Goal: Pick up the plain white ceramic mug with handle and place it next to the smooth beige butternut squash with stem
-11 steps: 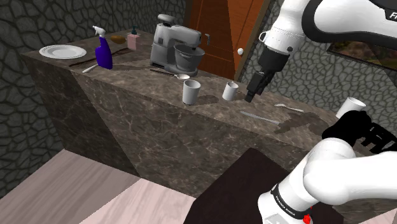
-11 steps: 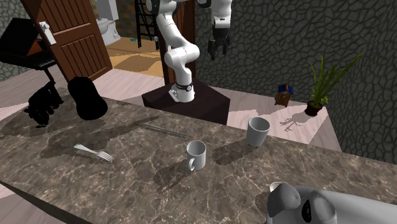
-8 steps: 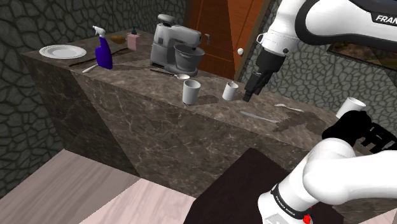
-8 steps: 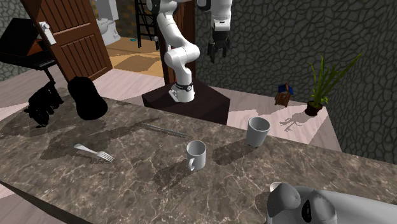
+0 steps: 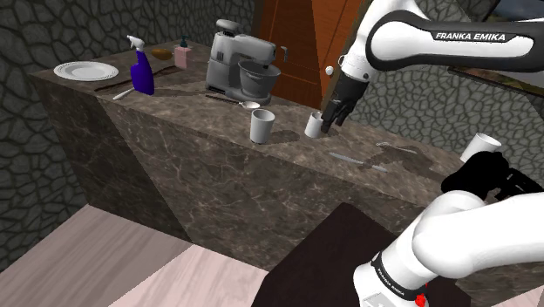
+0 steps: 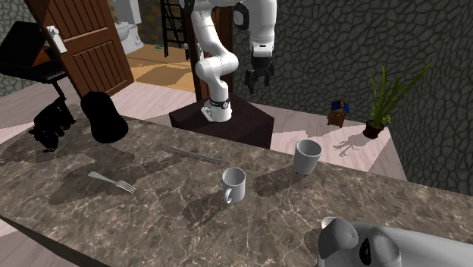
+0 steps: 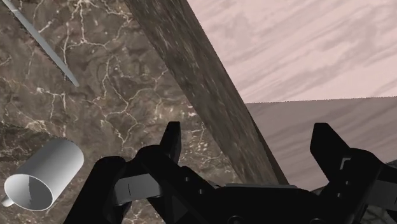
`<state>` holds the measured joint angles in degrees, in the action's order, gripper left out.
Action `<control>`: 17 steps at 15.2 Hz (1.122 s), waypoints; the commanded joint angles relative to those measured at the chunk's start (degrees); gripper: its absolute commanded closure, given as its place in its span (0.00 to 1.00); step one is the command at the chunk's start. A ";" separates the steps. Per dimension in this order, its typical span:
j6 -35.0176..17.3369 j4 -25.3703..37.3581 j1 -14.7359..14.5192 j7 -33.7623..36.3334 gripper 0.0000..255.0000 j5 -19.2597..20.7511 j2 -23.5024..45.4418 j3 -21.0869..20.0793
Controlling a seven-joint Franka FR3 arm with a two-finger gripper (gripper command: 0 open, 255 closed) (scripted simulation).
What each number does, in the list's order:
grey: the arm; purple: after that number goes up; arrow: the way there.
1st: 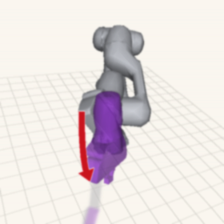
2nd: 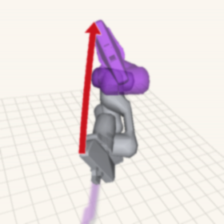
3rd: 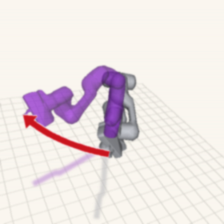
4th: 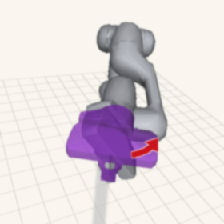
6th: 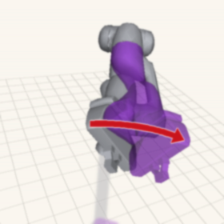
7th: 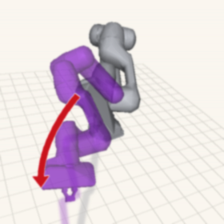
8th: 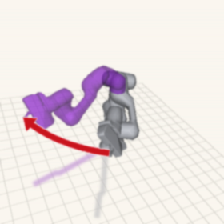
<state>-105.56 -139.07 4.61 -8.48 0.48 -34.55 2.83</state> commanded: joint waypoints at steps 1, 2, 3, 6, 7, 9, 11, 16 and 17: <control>-2.41 1.25 0.89 -1.40 0.00 0.85 3.36 1.50; -3.69 1.84 1.25 -1.98 0.00 1.14 5.10 2.14; -4.93 2.50 1.59 -2.55 0.00 1.40 6.87 2.79; -8.42 4.87 2.51 -4.28 0.00 1.88 12.33 4.70; -9.49 5.80 2.78 -4.87 0.00 1.94 14.19 5.33; -11.49 7.84 3.31 -6.09 0.00 1.89 17.96 6.55; -13.28 10.13 3.82 -7.36 0.00 1.61 21.78 7.72; -16.77 16.97 5.22 -10.77 0.00 -0.09 31.58 10.27; -17.29 18.53 5.55 -11.48 0.00 -0.59 33.57 10.70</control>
<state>-121.94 -121.85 9.79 -19.10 0.37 -3.08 12.99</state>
